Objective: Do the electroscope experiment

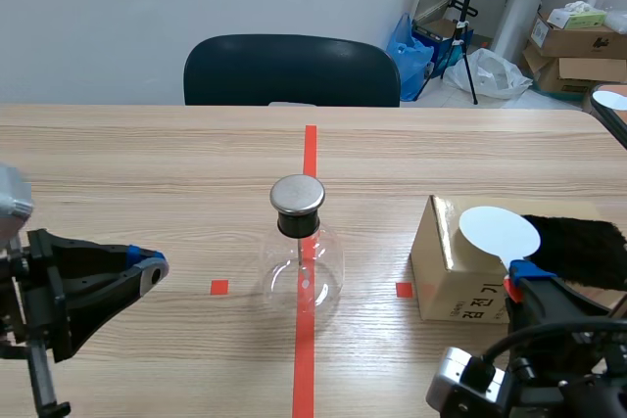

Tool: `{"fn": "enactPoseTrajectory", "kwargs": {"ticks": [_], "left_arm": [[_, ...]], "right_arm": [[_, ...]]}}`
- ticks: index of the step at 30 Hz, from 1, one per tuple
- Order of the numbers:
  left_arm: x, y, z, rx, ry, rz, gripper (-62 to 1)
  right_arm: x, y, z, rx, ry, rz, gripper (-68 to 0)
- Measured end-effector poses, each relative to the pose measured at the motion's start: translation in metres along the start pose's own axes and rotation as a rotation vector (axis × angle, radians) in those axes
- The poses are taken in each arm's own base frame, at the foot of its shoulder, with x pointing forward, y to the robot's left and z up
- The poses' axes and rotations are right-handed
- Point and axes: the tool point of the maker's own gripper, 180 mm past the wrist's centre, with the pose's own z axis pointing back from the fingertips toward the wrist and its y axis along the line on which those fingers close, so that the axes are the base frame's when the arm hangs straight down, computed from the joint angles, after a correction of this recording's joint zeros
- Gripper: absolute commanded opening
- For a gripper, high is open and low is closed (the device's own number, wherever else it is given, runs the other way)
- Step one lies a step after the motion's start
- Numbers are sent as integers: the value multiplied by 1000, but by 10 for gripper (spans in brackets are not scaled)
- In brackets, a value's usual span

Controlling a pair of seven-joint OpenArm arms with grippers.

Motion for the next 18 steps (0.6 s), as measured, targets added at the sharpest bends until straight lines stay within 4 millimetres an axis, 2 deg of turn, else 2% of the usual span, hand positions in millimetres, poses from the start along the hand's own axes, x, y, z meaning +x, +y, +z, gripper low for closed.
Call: {"fn": "enactPoseTrajectory", "kwargs": {"ticks": [3, 7, 14, 18], "left_arm": [[-9, -3, -7, -55, -11, 4, -577], [-22, -1, -17, -81, 3, 16, -577], [-34, 20, -43, -48, -2, 31, -577], [-46, 31, -52, -21, 18, 33, -577]], "right_arm": [[0, -15, -4, -40, 24, 12, -666], [15, -36, -8, -97, -1, 14, -666], [41, -54, -18, -167, -50, 29, -666], [49, -65, -27, -211, -52, 25, -666]]}}
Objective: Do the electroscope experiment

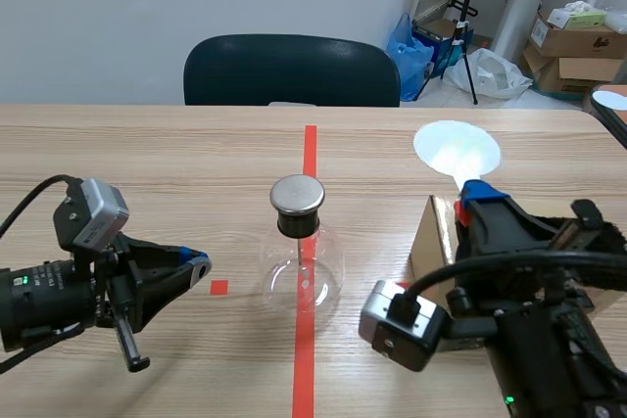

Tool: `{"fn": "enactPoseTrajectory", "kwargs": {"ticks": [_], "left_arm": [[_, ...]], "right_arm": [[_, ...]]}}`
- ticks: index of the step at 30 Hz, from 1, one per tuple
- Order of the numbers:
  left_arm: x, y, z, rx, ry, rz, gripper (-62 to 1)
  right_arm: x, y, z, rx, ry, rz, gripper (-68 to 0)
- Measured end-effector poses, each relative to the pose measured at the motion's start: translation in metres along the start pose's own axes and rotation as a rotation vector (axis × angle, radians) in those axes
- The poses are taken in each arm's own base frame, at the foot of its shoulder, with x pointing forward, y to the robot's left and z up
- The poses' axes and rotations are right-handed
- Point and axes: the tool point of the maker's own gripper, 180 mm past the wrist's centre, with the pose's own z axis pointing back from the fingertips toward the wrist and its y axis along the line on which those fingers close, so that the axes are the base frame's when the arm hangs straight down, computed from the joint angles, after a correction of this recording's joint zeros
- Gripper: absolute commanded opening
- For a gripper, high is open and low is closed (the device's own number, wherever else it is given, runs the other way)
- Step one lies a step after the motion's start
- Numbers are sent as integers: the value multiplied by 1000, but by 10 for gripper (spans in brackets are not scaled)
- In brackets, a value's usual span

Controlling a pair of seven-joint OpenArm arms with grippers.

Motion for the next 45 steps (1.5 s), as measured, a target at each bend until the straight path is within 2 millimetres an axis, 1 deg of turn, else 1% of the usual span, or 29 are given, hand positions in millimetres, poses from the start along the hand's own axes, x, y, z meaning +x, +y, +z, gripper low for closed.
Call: {"fn": "enactPoseTrajectory", "kwargs": {"ticks": [3, 6, 12, 16, 22, 27, 45], "left_arm": [[-4, -4, -5, -17, -14, -11, -577], [-10, -13, -9, -46, -6, -20, -577], [-12, -21, -14, -63, -8, -13, -577], [-11, -24, -18, -68, -15, -10, -577], [-10, -26, -20, -69, -21, -6, -577], [-13, -27, -22, -69, -3, -5, -577], [-13, -27, -22, -69, -6, -4, -577]], "right_arm": [[8, -2, -3, -10, -23, -3, -666], [12, 3, -4, 18, -25, 4, -666], [26, 2, -7, 18, -49, -13, -666], [31, 13, -6, 56, -64, 1, -666], [33, 30, 2, 102, -72, 17, -666], [30, 28, -3, 89, -58, 19, -666], [29, 28, -3, 89, -49, 19, -666]]}}
